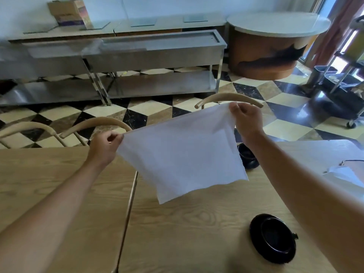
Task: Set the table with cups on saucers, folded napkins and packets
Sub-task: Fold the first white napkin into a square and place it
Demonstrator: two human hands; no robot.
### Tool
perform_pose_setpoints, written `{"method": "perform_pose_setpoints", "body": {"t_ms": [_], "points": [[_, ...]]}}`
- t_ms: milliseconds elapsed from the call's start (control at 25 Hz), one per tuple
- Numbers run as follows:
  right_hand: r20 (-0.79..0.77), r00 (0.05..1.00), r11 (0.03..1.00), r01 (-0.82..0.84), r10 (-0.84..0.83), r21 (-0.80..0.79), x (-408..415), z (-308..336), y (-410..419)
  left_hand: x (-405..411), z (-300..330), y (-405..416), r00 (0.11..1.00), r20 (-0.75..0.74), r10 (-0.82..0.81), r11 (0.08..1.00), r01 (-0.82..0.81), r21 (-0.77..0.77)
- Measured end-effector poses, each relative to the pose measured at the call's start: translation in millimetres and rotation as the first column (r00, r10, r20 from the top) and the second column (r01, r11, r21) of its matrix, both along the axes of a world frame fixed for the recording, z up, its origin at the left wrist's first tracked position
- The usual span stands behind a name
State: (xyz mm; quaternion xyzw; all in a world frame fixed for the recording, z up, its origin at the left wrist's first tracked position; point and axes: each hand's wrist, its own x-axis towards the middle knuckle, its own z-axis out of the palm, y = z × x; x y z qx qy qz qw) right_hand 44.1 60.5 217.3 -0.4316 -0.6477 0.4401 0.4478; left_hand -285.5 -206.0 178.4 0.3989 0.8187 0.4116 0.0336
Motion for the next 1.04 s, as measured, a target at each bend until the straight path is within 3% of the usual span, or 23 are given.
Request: {"method": "perform_pose_setpoints", "body": {"t_ms": [120, 200, 280, 320, 400, 440, 600, 760, 880, 1040], "points": [[-0.004, 1.0, 0.997, -0.012, 0.012, -0.079, -9, 0, 0, -4, 4, 7, 0.96, 0.26, 0.103, 0.979, -0.145, 0.146], [-0.081, 0.997, 0.976, -0.035, 0.018, -0.217, -18, 9, 8, -12, 17, 19, 0.856, 0.491, 0.161, 0.913, -0.318, 0.255], [-0.214, 0.977, 0.935, -0.092, 0.018, -0.343, -24, 26, 21, -22, 40, 36, 0.738, 0.67, 0.081, 0.839, -0.413, 0.353], [-0.31, 0.951, 0.924, -0.128, 0.011, -0.36, -25, 34, 28, -27, 52, 41, 0.728, 0.685, 0.007, 0.824, -0.393, 0.409], [-0.495, 0.869, 0.927, -0.195, 0.013, -0.319, -25, 41, 34, -34, 64, 42, 0.831, 0.549, -0.089, 0.847, -0.227, 0.481], [-0.516, 0.855, 0.932, -0.222, 0.045, -0.287, -21, 34, 31, -35, 61, 35, 0.875, 0.467, -0.13, 0.867, -0.128, 0.481], [-0.232, 0.97, 0.937, -0.148, 0.075, -0.317, 26, -54, -11, -18, -10, -31, 0.885, 0.456, -0.093, 0.944, -0.068, 0.323], [-0.046, 0.992, 0.907, -0.129, 0.12, -0.402, 83, -146, -73, 39, -102, -109, 0.846, 0.531, 0.055, 0.992, -0.108, 0.069], [0.178, 0.967, 0.885, -0.085, 0.185, -0.458, 121, -198, -121, 82, -165, -164, 0.81, 0.573, 0.123, 0.992, -0.107, -0.062], [0.344, 0.905, 0.841, -0.026, 0.249, -0.541, 145, -231, -170, 112, -218, -209, 0.775, 0.594, 0.213, 0.971, -0.104, -0.213]]}}
